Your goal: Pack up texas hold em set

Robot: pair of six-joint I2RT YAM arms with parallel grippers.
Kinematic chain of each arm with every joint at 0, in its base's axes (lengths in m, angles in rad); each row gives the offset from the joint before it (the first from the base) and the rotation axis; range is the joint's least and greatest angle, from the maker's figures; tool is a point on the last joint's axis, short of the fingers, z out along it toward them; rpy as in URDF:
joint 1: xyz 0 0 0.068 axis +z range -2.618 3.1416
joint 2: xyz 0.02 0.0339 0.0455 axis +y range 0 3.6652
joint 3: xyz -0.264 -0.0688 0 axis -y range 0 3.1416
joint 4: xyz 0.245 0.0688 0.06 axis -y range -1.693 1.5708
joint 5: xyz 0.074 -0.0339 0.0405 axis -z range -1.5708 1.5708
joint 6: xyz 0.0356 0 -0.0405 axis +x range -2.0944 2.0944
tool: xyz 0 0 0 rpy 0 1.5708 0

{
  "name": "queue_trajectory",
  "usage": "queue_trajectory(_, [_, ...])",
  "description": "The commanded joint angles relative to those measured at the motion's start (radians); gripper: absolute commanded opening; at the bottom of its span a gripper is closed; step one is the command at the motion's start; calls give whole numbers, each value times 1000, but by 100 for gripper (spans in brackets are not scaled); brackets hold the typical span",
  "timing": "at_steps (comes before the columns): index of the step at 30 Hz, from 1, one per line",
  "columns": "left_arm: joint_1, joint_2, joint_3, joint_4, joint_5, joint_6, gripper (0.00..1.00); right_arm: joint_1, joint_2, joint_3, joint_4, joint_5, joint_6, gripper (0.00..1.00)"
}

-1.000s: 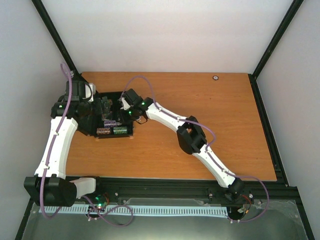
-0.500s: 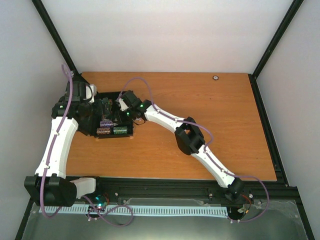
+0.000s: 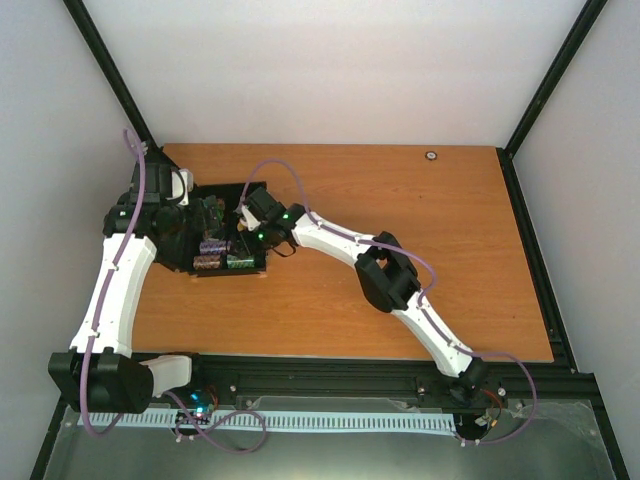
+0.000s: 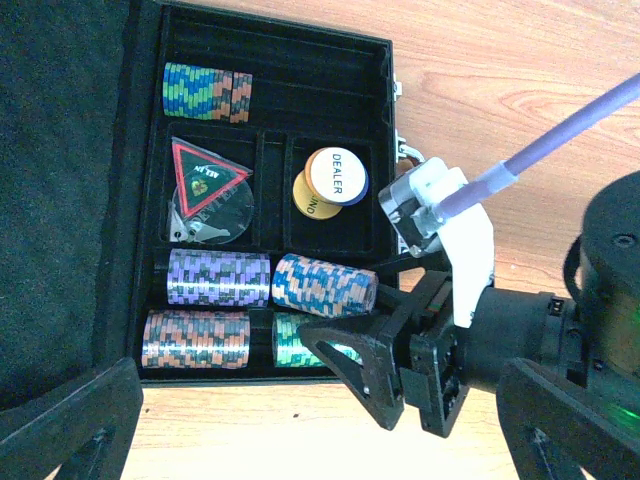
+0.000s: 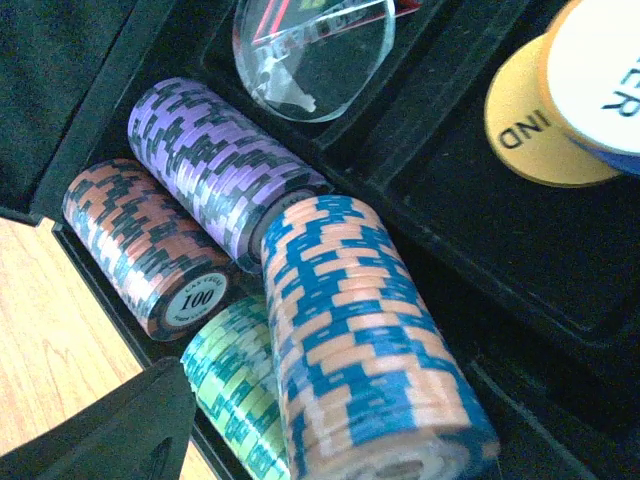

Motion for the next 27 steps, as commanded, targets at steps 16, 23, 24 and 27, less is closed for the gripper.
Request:
queue_trajectory(16, [6, 15, 71, 1, 3, 5, 100, -46, -285, -40, -211, 322, -105, 100])
queue_trajectory(23, [7, 50, 99, -9, 38, 3, 100, -302, -327, -29, -276, 343, -86, 100])
queue_trajectory(24, [7, 49, 97, -7, 37, 4, 100, -346, -318, -19, -285, 353, -88, 100])
queue_trajectory(27, [7, 44, 93, -1, 34, 12, 100, -455, -277, 38, -304, 396, -108, 100])
